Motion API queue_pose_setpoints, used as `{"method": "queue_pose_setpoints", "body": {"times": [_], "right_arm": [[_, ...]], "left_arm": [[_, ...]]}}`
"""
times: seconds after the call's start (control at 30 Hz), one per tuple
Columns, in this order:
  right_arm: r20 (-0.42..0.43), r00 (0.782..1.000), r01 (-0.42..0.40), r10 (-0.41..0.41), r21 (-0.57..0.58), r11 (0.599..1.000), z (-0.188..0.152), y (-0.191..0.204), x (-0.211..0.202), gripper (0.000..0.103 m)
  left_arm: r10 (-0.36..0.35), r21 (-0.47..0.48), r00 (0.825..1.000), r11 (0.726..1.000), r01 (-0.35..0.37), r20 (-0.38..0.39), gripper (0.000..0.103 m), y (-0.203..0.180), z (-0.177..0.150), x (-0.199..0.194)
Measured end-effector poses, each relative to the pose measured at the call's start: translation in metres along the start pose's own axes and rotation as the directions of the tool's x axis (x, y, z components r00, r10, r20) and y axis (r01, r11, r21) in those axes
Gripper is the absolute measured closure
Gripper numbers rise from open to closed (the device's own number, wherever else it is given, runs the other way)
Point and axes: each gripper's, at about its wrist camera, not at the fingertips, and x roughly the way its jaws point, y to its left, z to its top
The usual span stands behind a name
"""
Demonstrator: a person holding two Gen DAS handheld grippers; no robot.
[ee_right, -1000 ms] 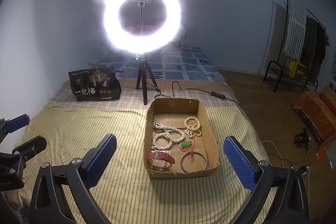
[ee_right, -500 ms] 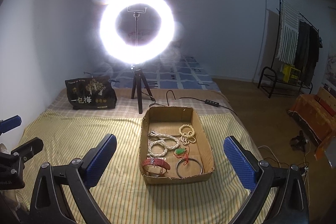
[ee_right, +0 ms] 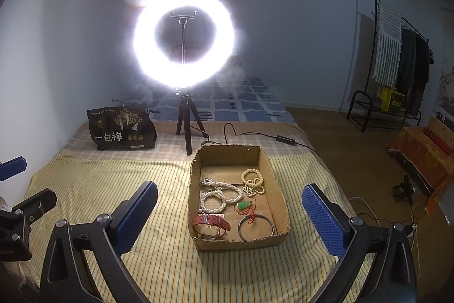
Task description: Organize jewelry
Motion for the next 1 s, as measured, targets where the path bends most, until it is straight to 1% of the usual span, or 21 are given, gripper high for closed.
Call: {"method": "queue_pose_setpoints", "body": {"times": [1.0], "right_arm": [[-0.017, 1.000, -0.011, 0.011, 0.013, 1.000, -0.0025, 0.0016, 0.0027, 0.000]], "left_arm": [[-0.002, 0.005, 1.000, 1.000, 0.002, 0.001, 0.000, 0.0003, 0.0010, -0.0018]]}}
